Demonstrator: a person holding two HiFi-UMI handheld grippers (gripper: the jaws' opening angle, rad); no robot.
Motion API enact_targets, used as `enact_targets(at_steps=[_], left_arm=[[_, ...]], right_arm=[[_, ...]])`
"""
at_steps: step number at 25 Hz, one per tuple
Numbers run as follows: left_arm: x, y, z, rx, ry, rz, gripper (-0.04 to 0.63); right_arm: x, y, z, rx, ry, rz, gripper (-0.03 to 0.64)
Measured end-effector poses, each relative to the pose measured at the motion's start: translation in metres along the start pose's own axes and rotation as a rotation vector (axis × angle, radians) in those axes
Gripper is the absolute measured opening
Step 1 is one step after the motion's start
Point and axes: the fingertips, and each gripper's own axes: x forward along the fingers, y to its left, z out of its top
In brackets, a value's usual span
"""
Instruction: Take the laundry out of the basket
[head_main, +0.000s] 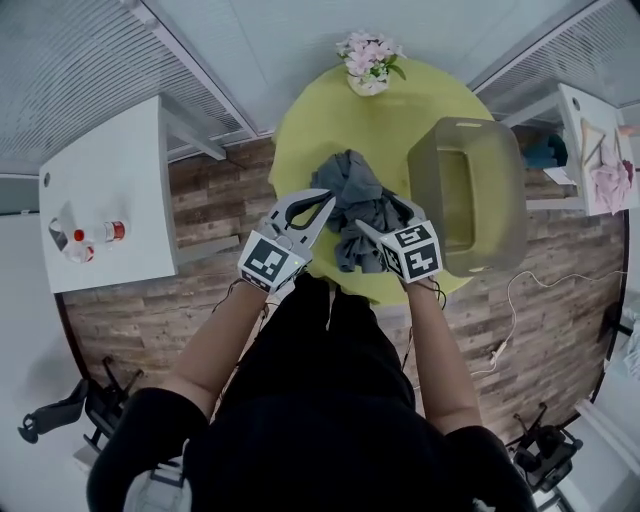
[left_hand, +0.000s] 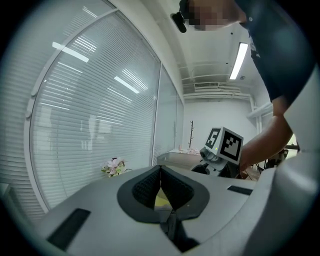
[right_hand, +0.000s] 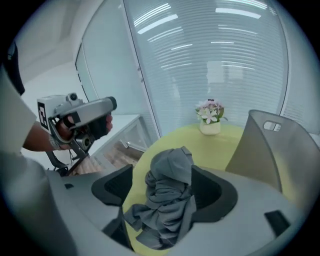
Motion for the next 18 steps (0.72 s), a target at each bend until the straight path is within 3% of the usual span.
enact_targets(at_steps=[4,10,12,14,18], left_arm=[[-0.003,-0.023,0.024,-0.014,-0.01,-0.044,0.011],[-0.006,-0.049,0.067,0.019,-0.036,-0.069,0.011],[-0.007,-0.056,0.078,0.019,-0.048,-0.081,0.011],[-0.008,-0.062,0.088,0.027,-0.063,-0.089,0.011],[-0.008,-0.071,0.102,0.014,-0.096,-0.086,0.011]], right_arm=[[-0.045,0.015,0.035,0.034,-0.208,0.068,0.382],[-0.119,0.034,0.078,-0.066,-0.475,0.05,0.356],[-0.137,0.04,0.086,-0.103,-0.517,0.037,0.294],[-0.151,0.044,0.092,-0.121,-0.546,0.033,0.181],[-0.176,0.049,0.105,-0.143,-0.638,0.036,0.047]])
